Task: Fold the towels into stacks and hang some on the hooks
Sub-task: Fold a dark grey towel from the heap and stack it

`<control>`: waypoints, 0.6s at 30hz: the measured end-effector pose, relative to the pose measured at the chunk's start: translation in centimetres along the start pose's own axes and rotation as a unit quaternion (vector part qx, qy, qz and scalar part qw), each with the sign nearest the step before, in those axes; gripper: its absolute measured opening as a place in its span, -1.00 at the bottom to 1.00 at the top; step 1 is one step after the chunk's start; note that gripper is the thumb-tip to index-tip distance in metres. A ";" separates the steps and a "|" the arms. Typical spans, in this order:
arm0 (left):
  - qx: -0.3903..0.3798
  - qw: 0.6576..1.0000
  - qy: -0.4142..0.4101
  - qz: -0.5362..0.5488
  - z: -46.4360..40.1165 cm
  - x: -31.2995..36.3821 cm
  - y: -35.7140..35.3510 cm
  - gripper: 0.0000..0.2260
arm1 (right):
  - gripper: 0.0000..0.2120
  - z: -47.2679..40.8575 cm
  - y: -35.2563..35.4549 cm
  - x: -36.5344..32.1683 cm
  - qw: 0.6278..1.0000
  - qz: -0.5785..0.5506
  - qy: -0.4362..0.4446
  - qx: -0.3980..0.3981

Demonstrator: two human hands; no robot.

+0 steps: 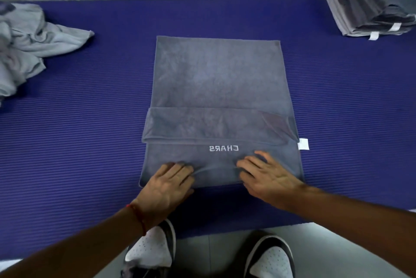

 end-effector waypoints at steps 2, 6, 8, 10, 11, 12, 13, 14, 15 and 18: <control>0.011 1.000 -0.018 -0.017 -0.4 0.3 0.2 -0.78 | -0.82 -0.1 0.4 -0.1 0.999 -0.023 -0.015 0.026; -0.003 1.000 -0.009 0.003 0.0 0.0 0.2 -0.82 | -0.93 1.2 1.4 -0.3 0.994 -0.086 -0.052 0.044; -0.045 0.998 -0.022 0.022 1.1 0.0 -0.2 -0.81 | -0.84 2.9 0.7 -0.4 0.995 -0.072 -0.065 0.009; -0.102 0.993 -0.044 0.032 2.4 -0.2 -0.8 -0.83 | -0.75 4.8 -0.2 0.0 0.994 -0.060 -0.076 -0.041; -0.126 0.990 -0.057 0.034 2.9 -0.4 -0.9 -0.85 | -0.73 5.7 -0.3 0.5 0.993 -0.057 -0.084 -0.058; -0.139 0.987 -0.070 0.035 3.1 -0.7 -0.7 -0.87 | -0.75 6.4 -0.1 1.1 0.992 -0.057 -0.092 -0.065; -0.135 0.987 -0.079 0.038 3.1 -1.0 -0.2 -0.87 | -0.79 6.9 0.5 1.9 0.991 -0.063 -0.102 -0.066; -0.110 0.990 -0.073 0.044 2.7 -1.7 0.9 -0.87 | -0.84 7.2 1.3 2.8 0.989 -0.068 -0.116 -0.056; -0.071 0.995 -0.048 0.053 1.9 -2.9 2.1 -0.85 | -0.88 7.3 2.2 4.0 0.987 -0.070 -0.138 -0.037; 0.021 0.995 0.082 0.053 -1.7 -8.3 5.2 -0.77 | -0.83 5.9 5.2 8.0 0.963 -0.077 -0.251 0.066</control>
Point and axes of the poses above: each hand's wrist, its own z-axis away from the middle knuckle, its own y-axis out of the back of the hand, x = y × z, the point moved 6 cm from there along -z, towards the middle knuckle, and after that the axes turned 5 degrees about -x, right-handed, at the moved point
